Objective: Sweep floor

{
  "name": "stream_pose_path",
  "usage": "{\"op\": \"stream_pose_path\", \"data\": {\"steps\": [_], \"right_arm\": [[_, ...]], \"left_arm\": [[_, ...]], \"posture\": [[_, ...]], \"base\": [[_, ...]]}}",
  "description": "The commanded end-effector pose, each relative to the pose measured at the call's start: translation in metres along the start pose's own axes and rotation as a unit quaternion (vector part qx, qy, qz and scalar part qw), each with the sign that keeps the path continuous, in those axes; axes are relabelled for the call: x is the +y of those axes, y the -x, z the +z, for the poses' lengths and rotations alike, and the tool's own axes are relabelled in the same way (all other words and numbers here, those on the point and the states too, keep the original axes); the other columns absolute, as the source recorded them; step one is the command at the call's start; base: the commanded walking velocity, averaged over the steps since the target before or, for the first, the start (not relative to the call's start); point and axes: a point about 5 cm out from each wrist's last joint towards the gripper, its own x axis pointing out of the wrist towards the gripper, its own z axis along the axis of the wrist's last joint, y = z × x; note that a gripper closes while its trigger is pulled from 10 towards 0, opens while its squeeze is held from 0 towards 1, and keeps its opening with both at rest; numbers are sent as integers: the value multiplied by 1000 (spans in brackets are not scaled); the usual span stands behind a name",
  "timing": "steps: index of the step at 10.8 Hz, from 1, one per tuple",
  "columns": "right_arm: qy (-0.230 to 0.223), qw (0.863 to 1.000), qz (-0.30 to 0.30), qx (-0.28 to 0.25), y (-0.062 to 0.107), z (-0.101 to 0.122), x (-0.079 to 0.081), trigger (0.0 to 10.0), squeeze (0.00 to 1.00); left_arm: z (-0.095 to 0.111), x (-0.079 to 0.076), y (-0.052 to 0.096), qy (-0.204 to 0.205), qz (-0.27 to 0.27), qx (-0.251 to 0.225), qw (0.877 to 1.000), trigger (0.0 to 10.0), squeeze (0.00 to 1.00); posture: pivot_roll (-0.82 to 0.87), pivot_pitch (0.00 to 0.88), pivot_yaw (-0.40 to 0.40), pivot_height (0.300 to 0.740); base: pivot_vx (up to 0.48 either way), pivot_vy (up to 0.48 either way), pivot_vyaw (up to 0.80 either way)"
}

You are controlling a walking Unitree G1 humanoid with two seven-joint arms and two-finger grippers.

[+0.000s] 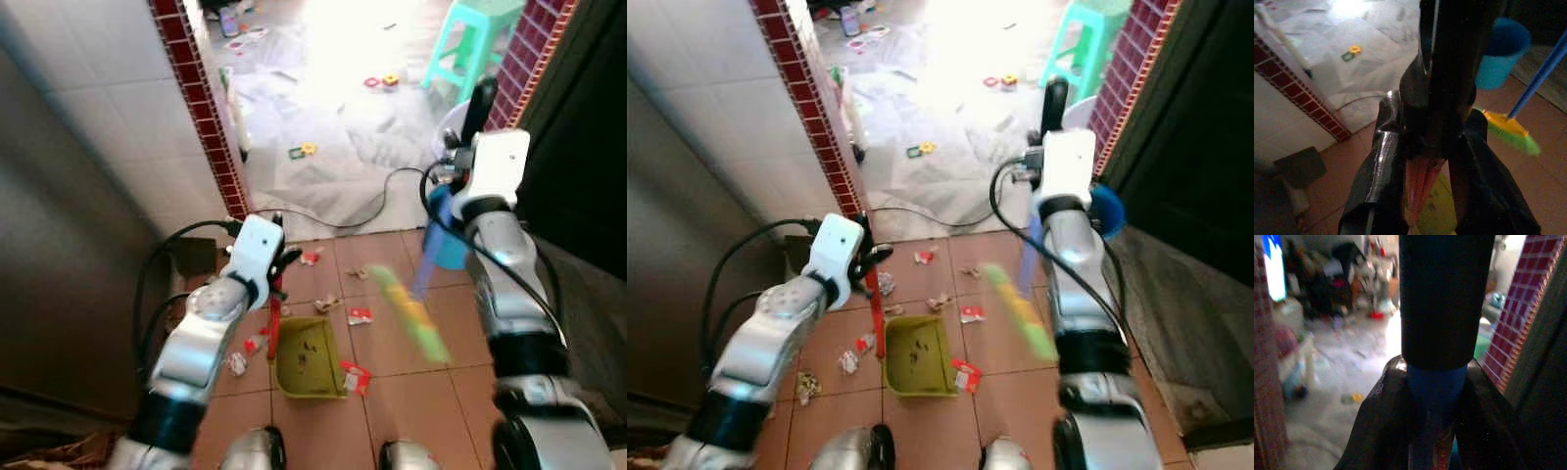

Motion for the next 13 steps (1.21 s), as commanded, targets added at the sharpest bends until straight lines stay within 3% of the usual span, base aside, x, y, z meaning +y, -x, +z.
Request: {"op": "stream_pose_path", "data": {"steps": [1, 2, 5, 6, 8, 10, 11, 13], "right_arm": [[5, 1000, 1, 18, 2, -3, 5, 10000, 0], [10, 998, -1, 56, 7, -16, 5, 10000, 0], [4, 997, 3, 80, 9, -24, 10, 10000, 0], [1, 996, 4, 88, 10, -25, 13, 10000, 0], [-12, 994, -18, 106, 12, -30, 12, 10000, 0], [-90, 985, -52, 140, 11, -36, 15, 10000, 0], [-169, 973, -60, 144, 7, -33, 22, 10000, 0], [-292, 949, -61, 99, -4, -13, 27, 10000, 0]], "left_arm": [[-26, -8, 2, 2, -31, 73, 997, 10000, 0], [-23, -8, 11, -21, -48, 77, 996, 10000, 0], [-9, 13, 17, -49, -24, 68, 996, 10000, 0], [-12, 16, 20, -53, -30, 83, 995, 10000, 0], [-26, 9, 23, -32, -44, 107, 993, 10000, 0], [-41, -9, 19, 16, -68, 126, 990, 10000, 0], [-45, -22, 15, 39, -84, 132, 987, 10000, 0], [-44, -33, 10, 45, -91, 129, 986, 10000, 0]], "posture": [[-59, 102, 76, 740], [-54, 101, 75, 740], [-44, 98, 74, 740], [-44, 98, 74, 740], [-36, 100, 81, 740], [-42, 104, 83, 740], [-49, 105, 83, 740], [-51, 106, 80, 740]], "base": [[0, 0, 0], [0, 0, 0], [0, 0, 0], [0, 0, 0], [0, 0, 0], [0, 0, 0], [0, 0, 0], [0, 0, 0]]}}
